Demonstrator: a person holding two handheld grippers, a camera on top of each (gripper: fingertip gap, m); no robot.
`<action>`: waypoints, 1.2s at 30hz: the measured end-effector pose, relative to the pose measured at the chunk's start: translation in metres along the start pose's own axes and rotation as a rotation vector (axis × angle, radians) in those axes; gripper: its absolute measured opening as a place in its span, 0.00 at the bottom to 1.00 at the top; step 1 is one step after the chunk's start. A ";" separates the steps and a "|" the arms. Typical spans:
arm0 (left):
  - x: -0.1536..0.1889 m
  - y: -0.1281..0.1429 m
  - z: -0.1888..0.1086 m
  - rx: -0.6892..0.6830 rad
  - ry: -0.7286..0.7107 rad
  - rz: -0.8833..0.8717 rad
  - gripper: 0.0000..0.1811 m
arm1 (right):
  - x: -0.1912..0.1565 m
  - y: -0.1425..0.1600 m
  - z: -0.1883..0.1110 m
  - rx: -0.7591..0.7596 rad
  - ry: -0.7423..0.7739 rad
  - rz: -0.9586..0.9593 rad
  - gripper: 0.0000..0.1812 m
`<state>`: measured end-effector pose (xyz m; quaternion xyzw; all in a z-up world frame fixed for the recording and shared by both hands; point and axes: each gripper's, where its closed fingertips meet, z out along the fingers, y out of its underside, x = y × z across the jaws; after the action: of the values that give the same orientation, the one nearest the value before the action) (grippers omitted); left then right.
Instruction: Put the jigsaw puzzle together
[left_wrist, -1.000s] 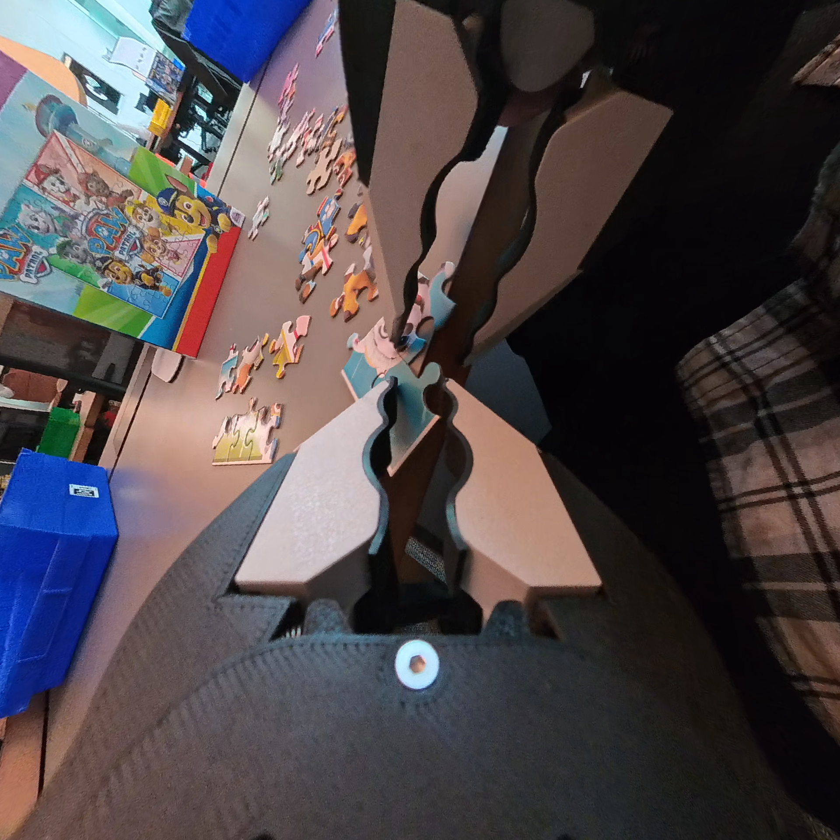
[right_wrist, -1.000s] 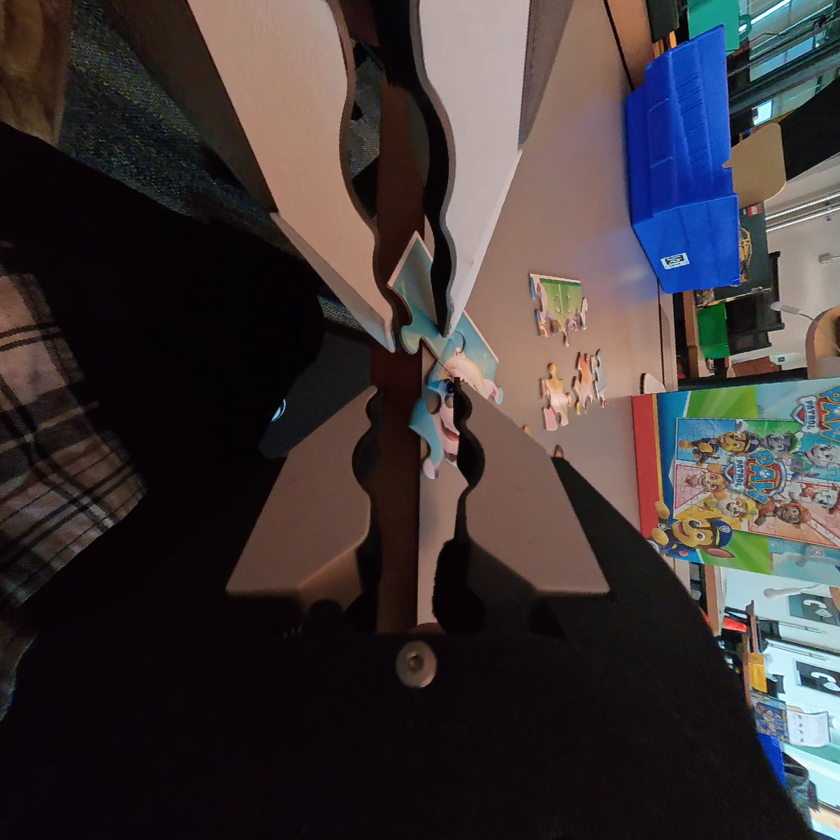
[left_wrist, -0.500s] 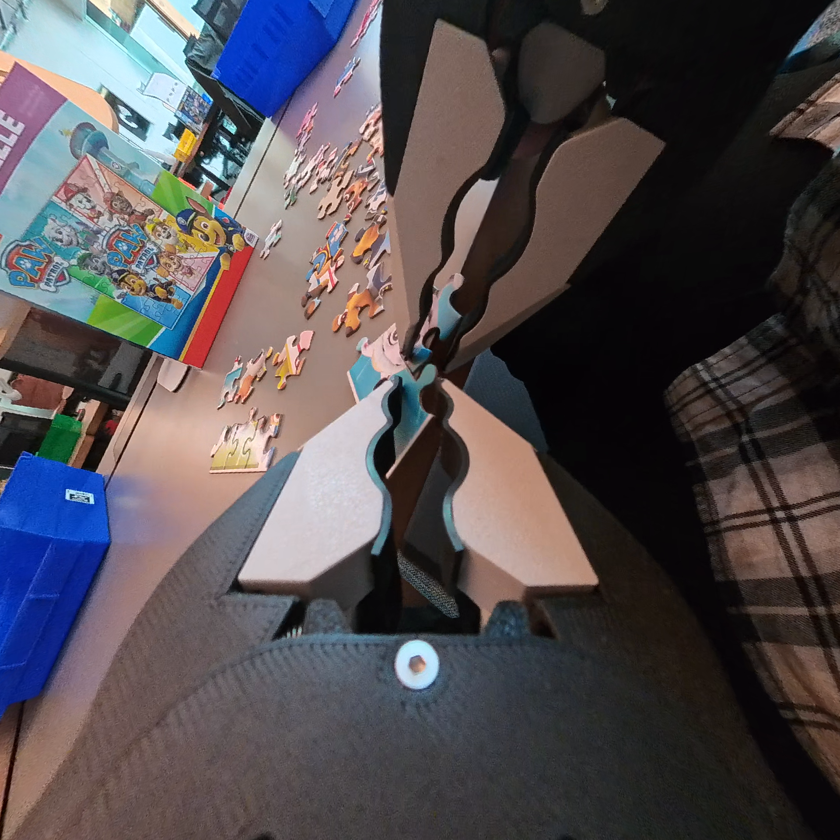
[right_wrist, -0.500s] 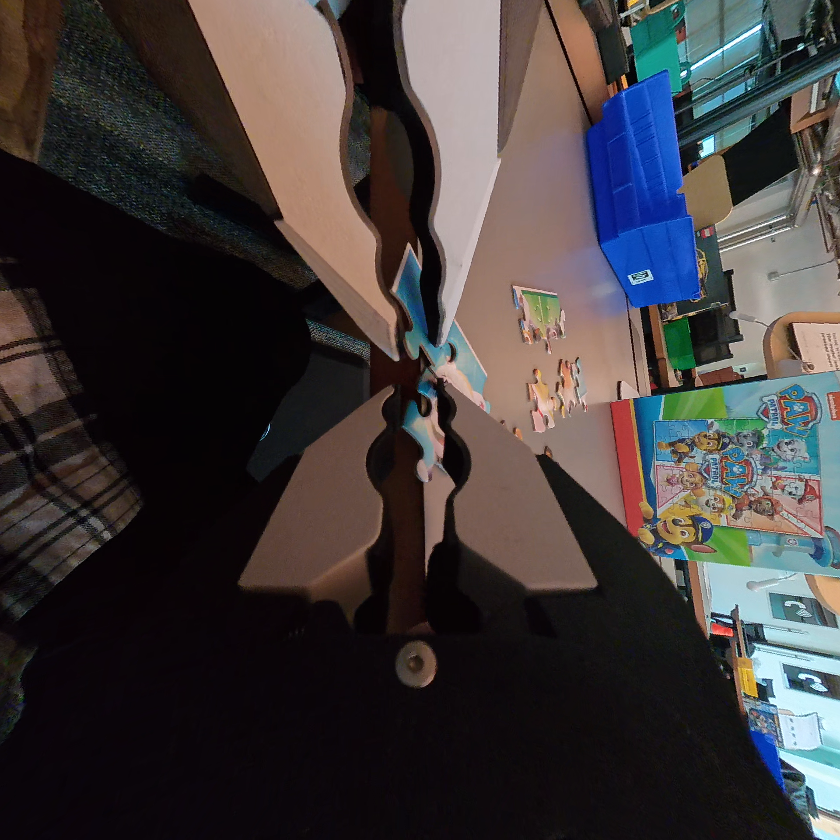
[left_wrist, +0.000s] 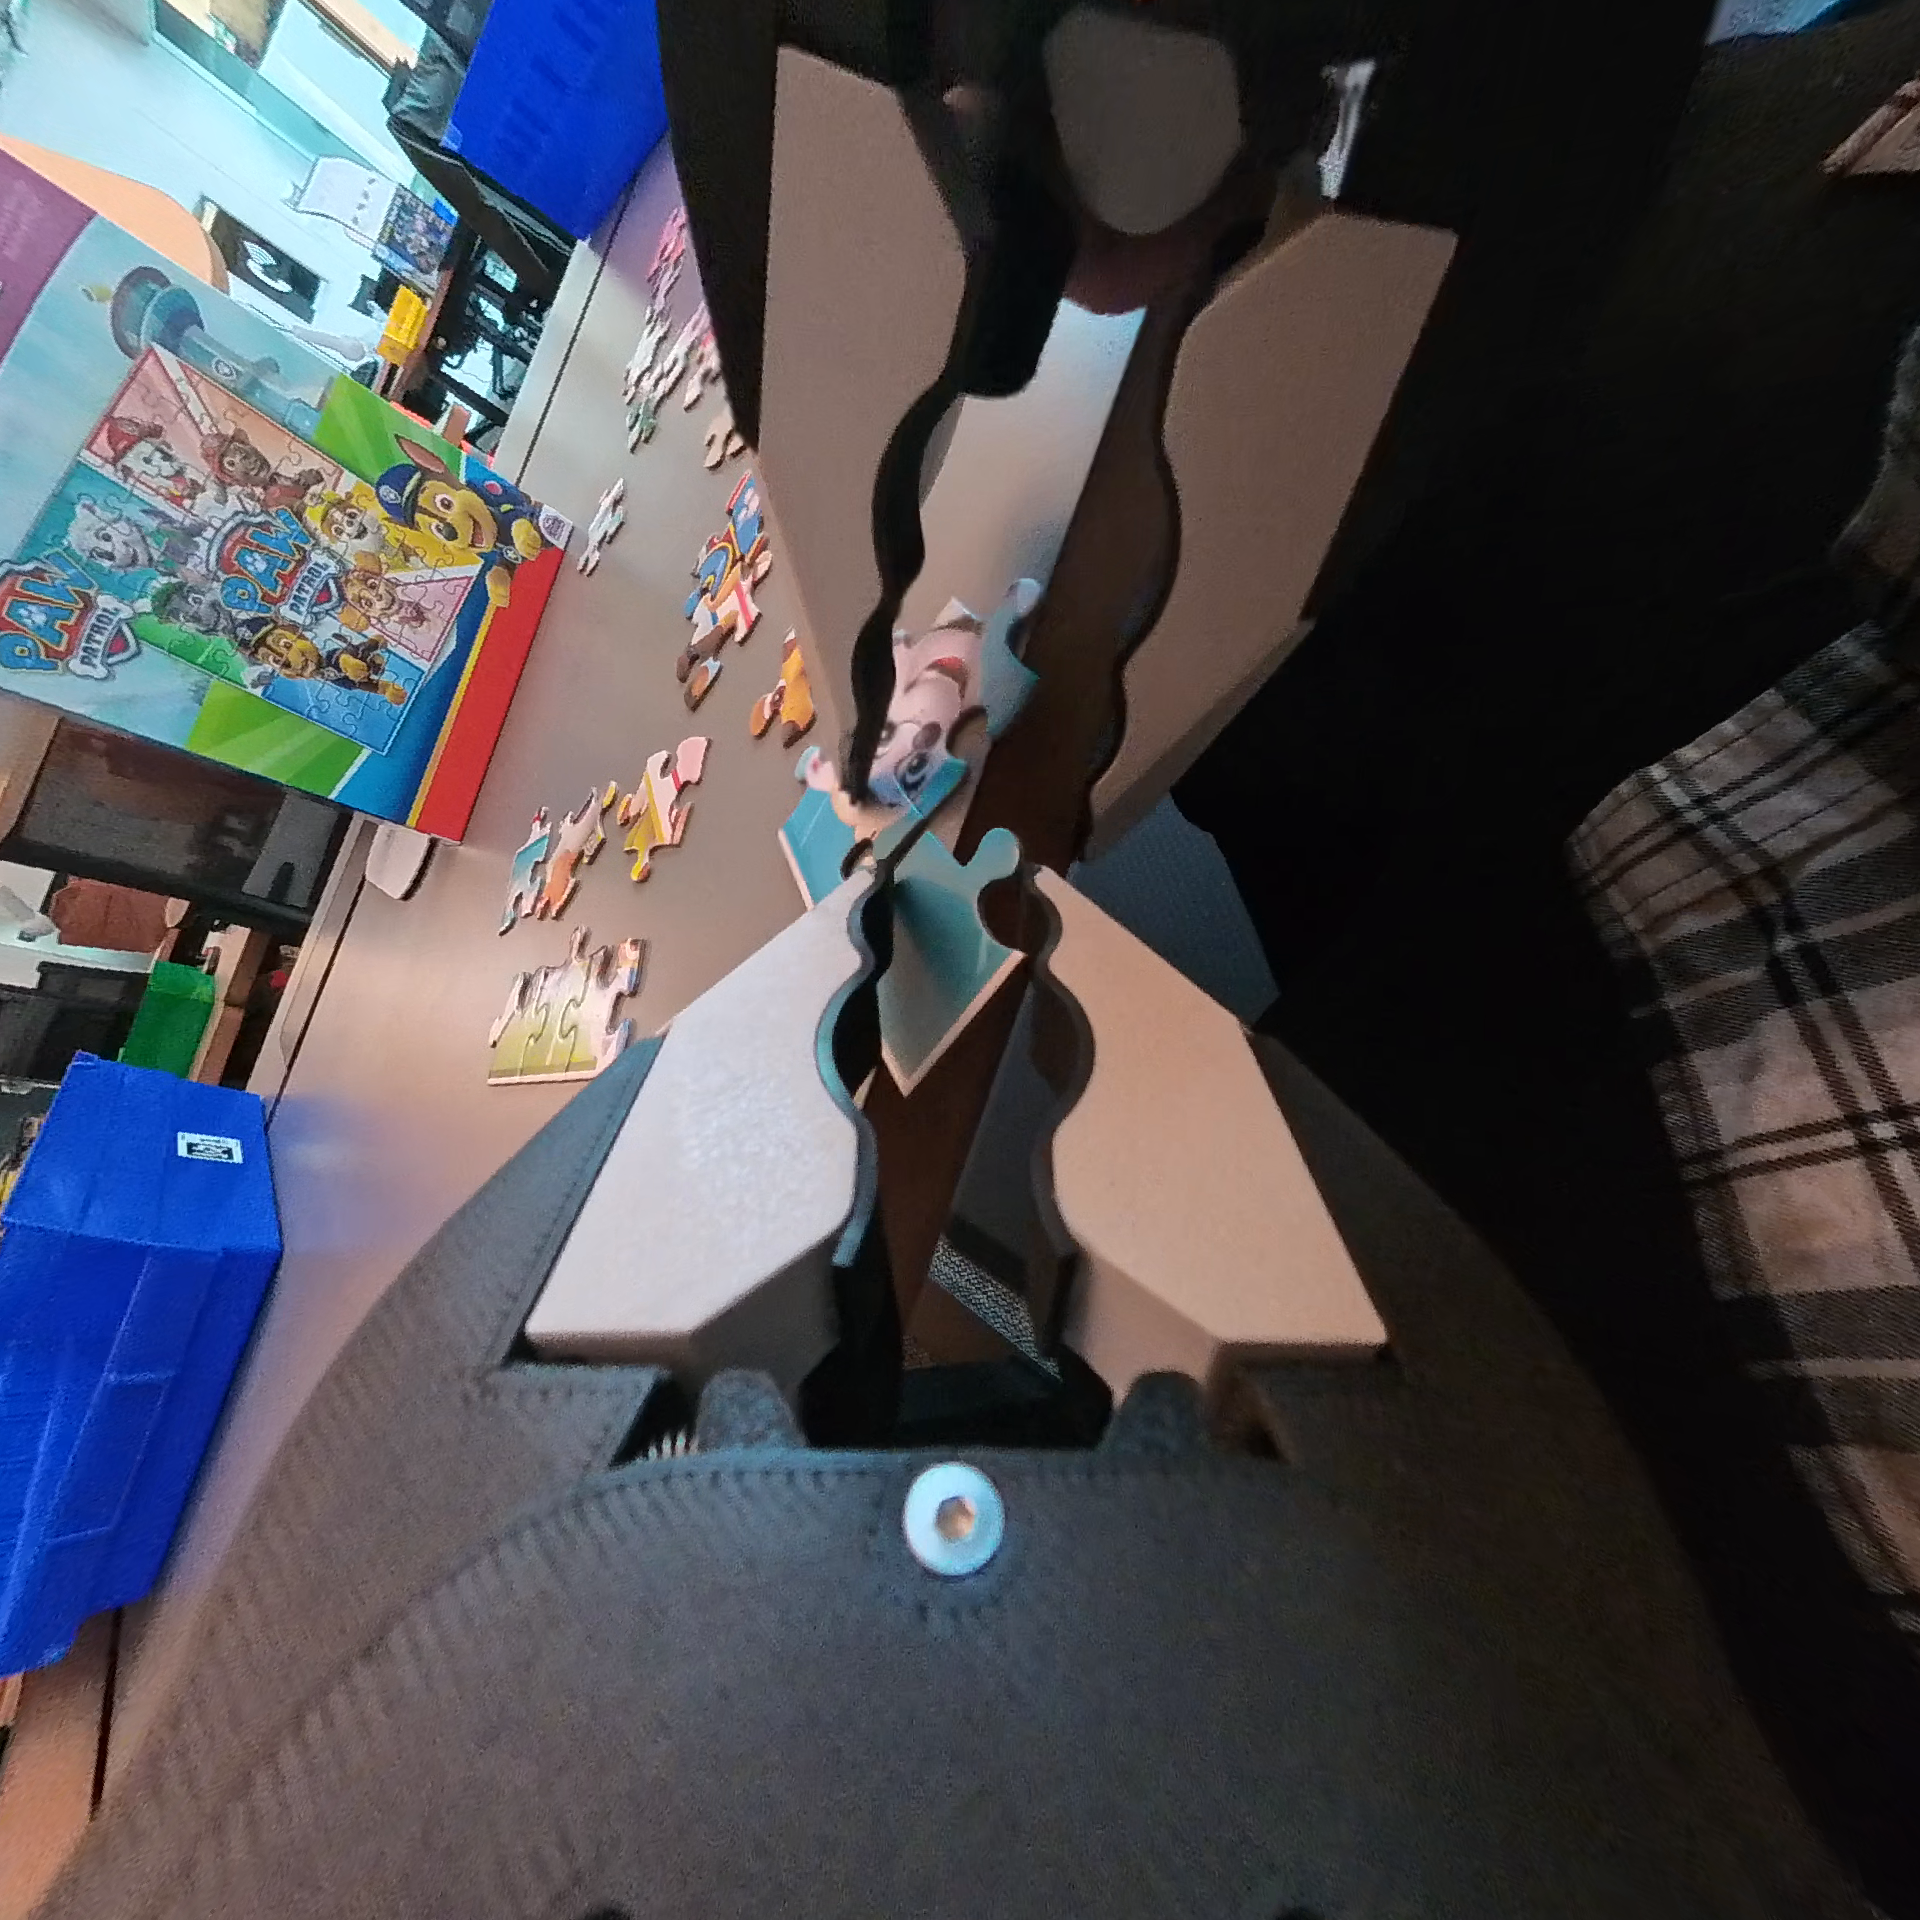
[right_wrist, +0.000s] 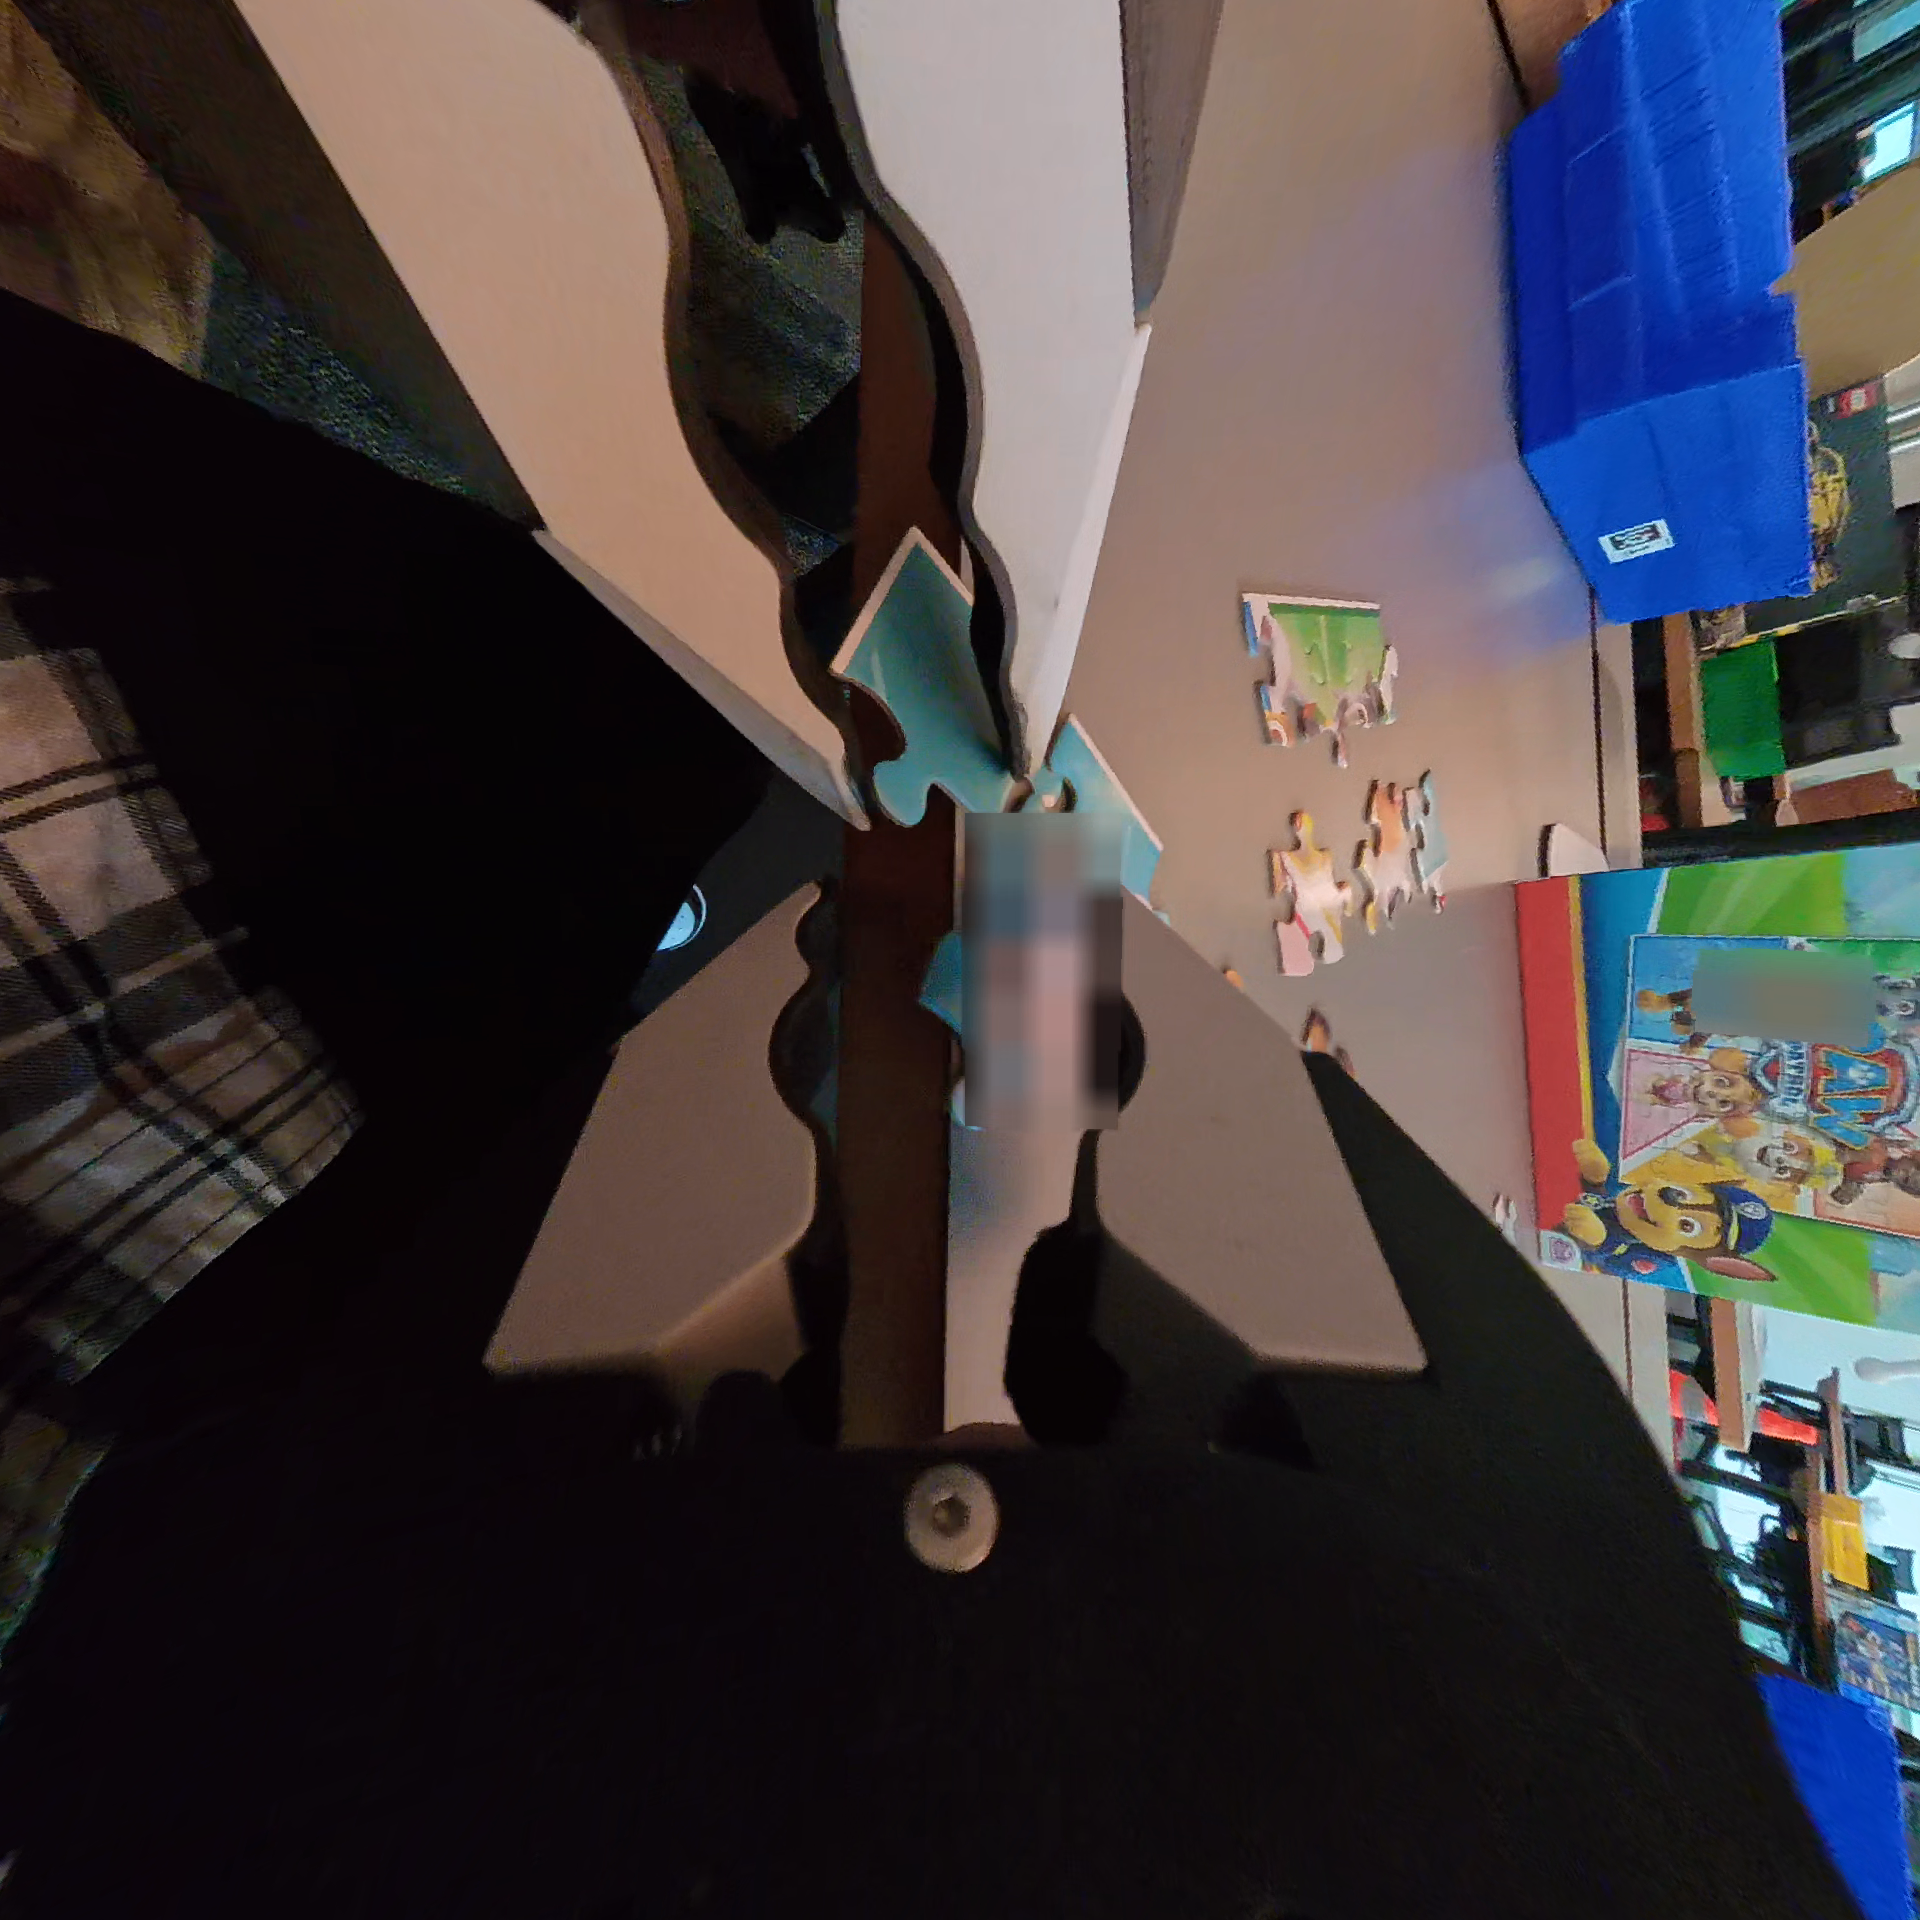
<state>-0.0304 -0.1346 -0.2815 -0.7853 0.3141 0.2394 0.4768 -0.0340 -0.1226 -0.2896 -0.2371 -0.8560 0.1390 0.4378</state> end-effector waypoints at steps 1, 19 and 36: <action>-0.001 0.000 0.000 -0.002 0.002 0.004 0.12 | 0.001 0.000 0.000 -0.001 -0.003 0.001 0.24; -0.002 -0.001 0.000 0.017 0.032 0.073 0.09 | -0.002 -0.003 0.007 -0.032 -0.017 -0.132 0.28; 0.002 -0.001 -0.003 0.013 -0.057 0.015 0.17 | -0.002 -0.003 0.005 -0.043 0.019 -0.132 0.24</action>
<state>-0.0278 -0.1374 -0.2813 -0.7727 0.3079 0.2634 0.4886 -0.0378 -0.1261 -0.2923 -0.1906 -0.8685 0.0892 0.4488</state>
